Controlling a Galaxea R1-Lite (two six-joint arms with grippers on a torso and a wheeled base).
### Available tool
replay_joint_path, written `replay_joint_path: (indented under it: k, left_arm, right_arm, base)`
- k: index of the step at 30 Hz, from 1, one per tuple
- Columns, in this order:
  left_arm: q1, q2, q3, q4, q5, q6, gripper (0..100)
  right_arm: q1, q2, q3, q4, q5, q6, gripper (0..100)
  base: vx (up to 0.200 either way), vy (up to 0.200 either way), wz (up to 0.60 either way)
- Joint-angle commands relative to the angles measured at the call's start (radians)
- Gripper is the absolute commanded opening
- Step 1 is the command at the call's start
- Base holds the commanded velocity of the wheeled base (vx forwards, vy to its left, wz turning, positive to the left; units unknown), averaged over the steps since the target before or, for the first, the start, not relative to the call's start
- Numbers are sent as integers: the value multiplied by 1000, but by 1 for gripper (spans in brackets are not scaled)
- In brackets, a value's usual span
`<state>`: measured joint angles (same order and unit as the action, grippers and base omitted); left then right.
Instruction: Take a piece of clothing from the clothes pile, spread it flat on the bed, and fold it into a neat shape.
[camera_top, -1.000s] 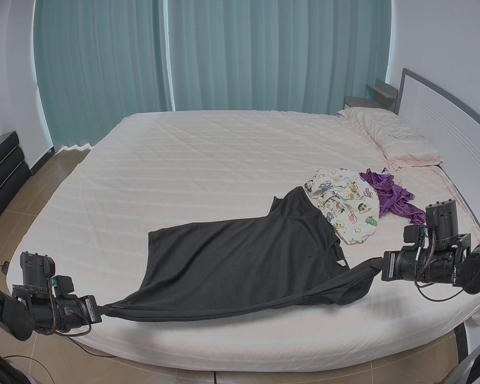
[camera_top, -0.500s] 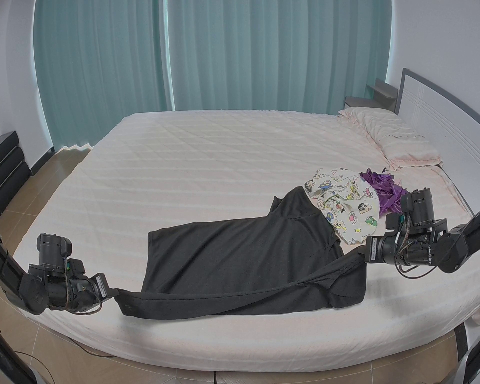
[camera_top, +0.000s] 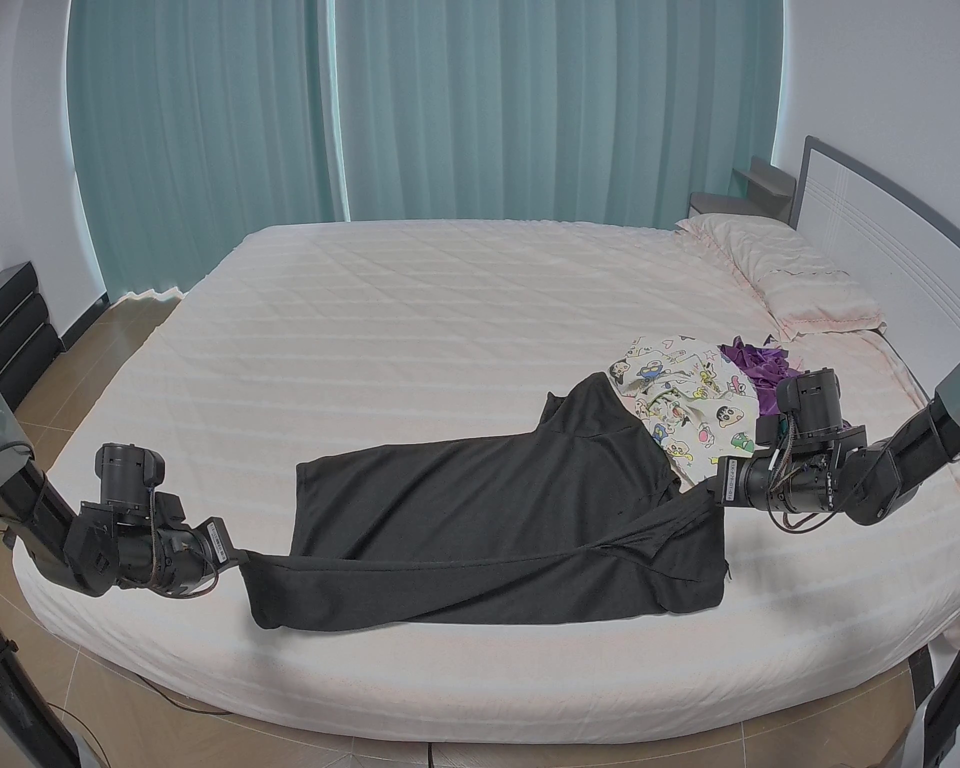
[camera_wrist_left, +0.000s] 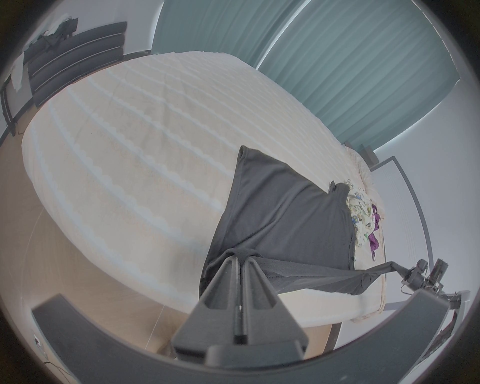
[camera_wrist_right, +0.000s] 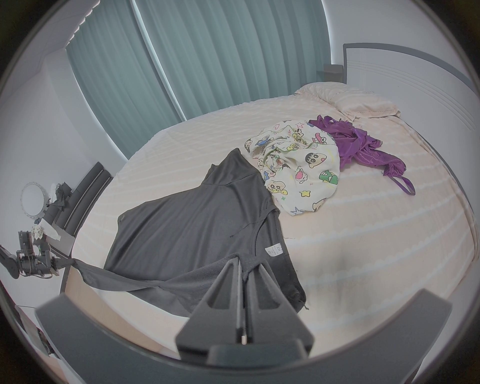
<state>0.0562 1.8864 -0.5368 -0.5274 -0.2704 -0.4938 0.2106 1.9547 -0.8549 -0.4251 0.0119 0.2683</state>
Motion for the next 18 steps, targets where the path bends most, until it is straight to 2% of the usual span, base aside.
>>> replay_joint_path:
  k: [1, 5, 11, 18]
  left_arm:
    - [1, 16, -42, 0, 5, -9, 0]
    - [-1, -3, -45, 15, 14, -9, 0]
    - [-1, -98, -45, 119, 33, -6, 0]
    - [-1, -153, -38, 135, 34, -5, 0]
  right_arm:
    - [-5, 47, -26, -1, -1, 0, 0]
    - [-7, 53, -27, -1, -1, 0, 0]
    - [-8, 47, -26, -1, -4, 0, 0]
    - [-8, 41, -10, 0, -4, 0, 0]
  base:
    - [0, 0, 0]
    - [0, 0, 0]
    - [0, 0, 0]
    - [0, 0, 0]
